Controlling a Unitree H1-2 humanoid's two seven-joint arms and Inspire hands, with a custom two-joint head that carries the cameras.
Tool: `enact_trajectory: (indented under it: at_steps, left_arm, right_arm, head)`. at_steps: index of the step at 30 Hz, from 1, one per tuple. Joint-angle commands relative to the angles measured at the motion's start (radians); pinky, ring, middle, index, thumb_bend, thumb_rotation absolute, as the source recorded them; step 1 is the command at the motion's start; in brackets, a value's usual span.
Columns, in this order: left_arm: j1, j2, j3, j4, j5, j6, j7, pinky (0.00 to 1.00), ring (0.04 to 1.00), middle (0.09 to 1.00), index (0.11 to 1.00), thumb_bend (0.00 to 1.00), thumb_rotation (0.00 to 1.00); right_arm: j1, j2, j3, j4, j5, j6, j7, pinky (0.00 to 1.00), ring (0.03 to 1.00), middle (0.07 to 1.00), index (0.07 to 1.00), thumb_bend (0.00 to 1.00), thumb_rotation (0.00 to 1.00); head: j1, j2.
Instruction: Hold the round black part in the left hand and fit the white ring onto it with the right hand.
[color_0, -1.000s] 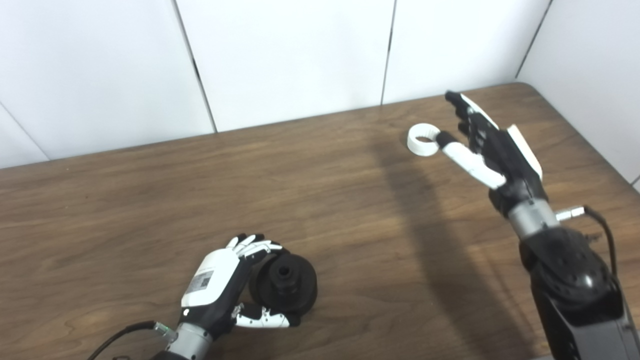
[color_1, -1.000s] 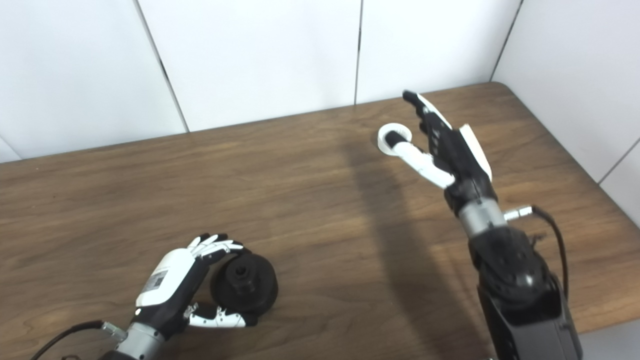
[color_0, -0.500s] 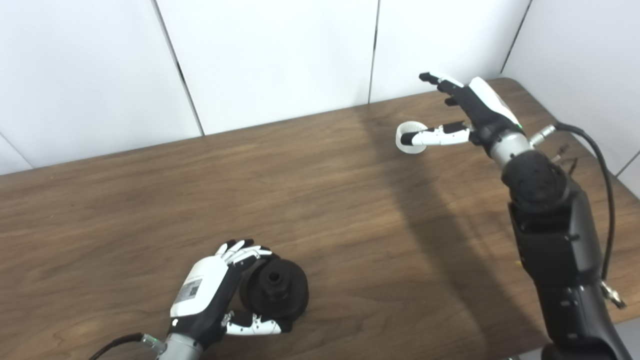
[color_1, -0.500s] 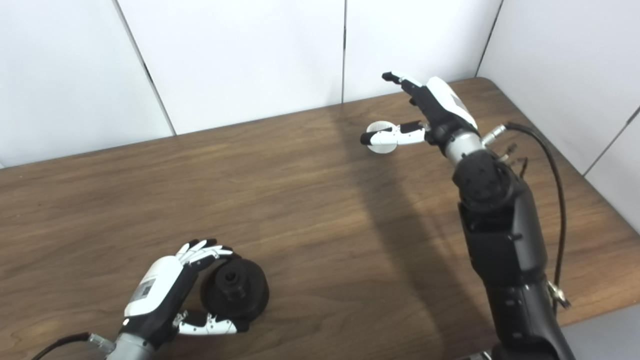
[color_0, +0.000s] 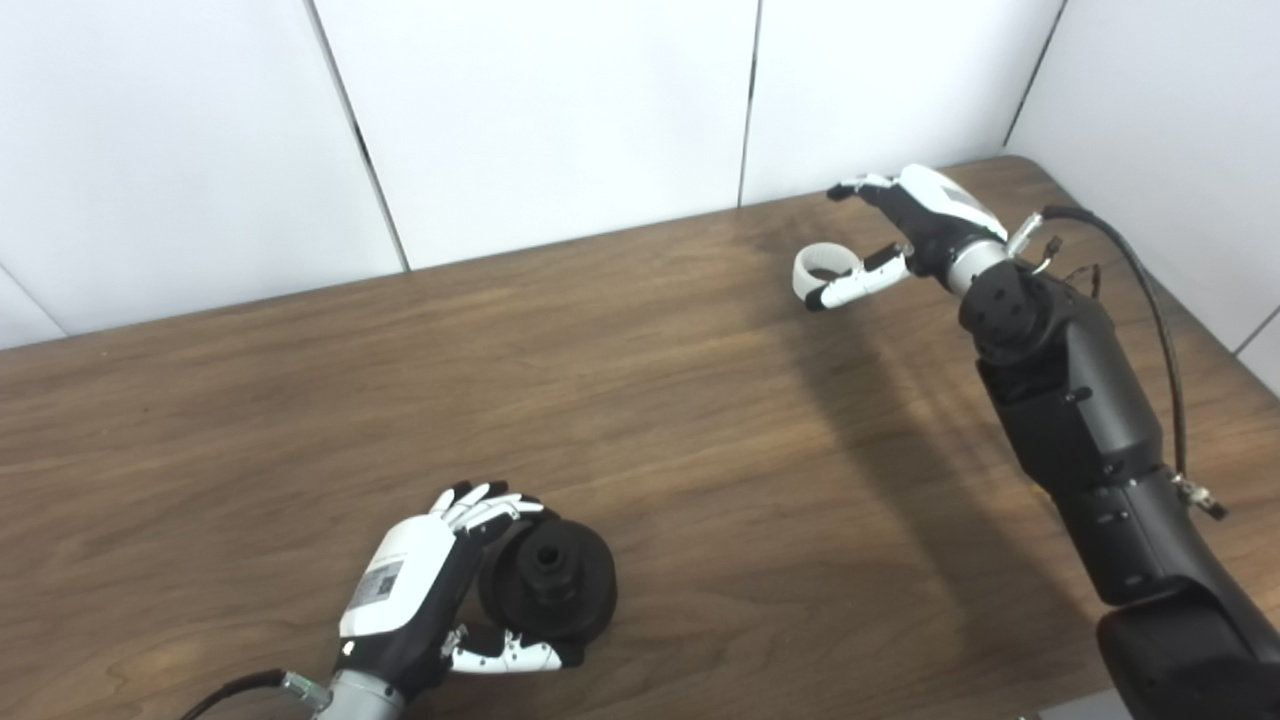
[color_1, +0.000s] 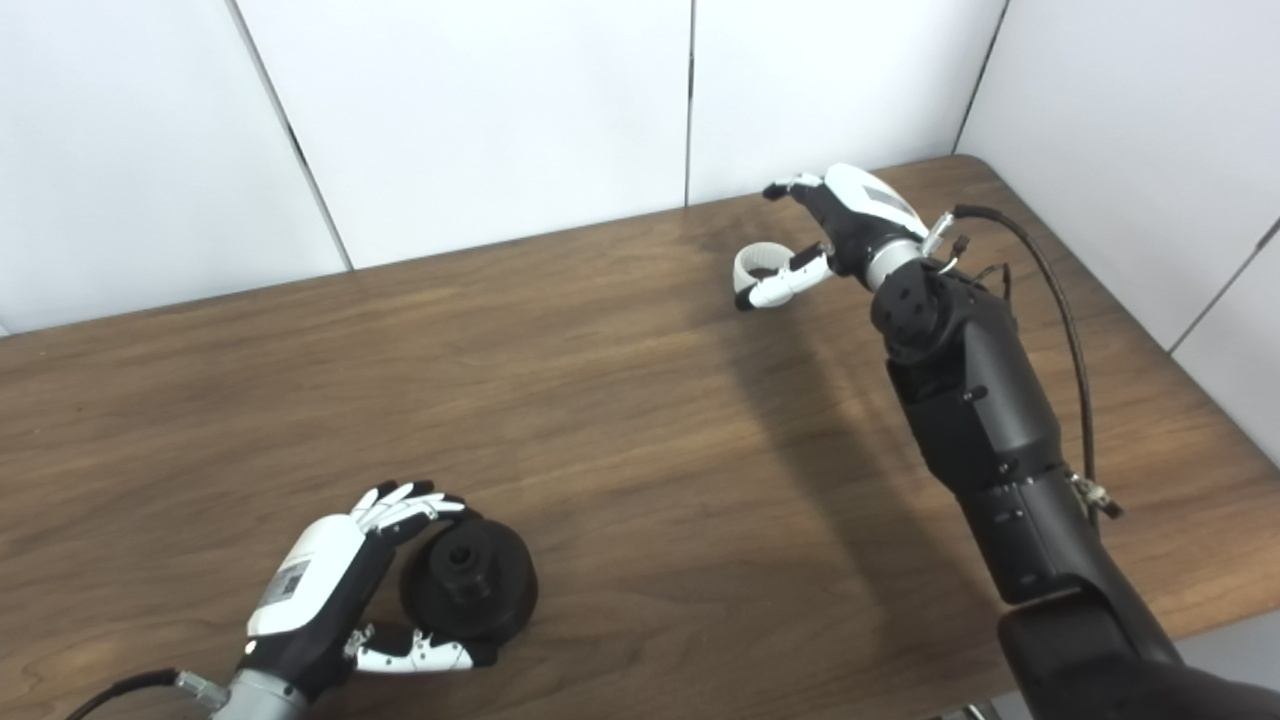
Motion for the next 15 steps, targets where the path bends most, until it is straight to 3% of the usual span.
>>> enact_trajectory:
  at_steps: [1,5,11,15]
  left_arm:
    - [0.001,0.002,-0.003,-0.010,0.022,0.009,-0.011,1.00,0.934,0.833,0.484,0.52,0.05]
    - [-0.001,0.003,0.000,-0.023,0.014,0.020,-0.023,1.00,0.941,0.834,0.484,0.52,0.05]
    - [0.001,0.005,-0.008,-0.024,0.033,0.011,-0.016,1.00,0.930,0.828,0.484,0.52,0.06]
    - [0.007,0.004,-0.007,-0.033,0.029,0.016,-0.019,1.00,0.928,0.828,0.485,0.52,0.06]
  right_arm:
    - [-0.077,-0.030,0.002,0.001,-0.038,-0.005,-0.005,1.00,1.000,0.974,0.879,0.91,0.32]
    - [-0.121,-0.032,0.028,0.062,-0.081,-0.004,0.026,1.00,1.000,0.984,0.888,0.95,0.34]
    - [-0.149,-0.067,0.088,0.123,-0.101,-0.005,0.045,1.00,1.000,0.991,0.895,1.00,0.37]
    - [-0.156,-0.062,0.085,0.160,-0.104,-0.005,0.031,1.00,1.000,0.970,0.875,1.00,0.35]
  head:
    - [-0.020,0.002]
    - [-0.048,-0.001]
    - [-0.033,0.003]
    - [-0.028,0.003]
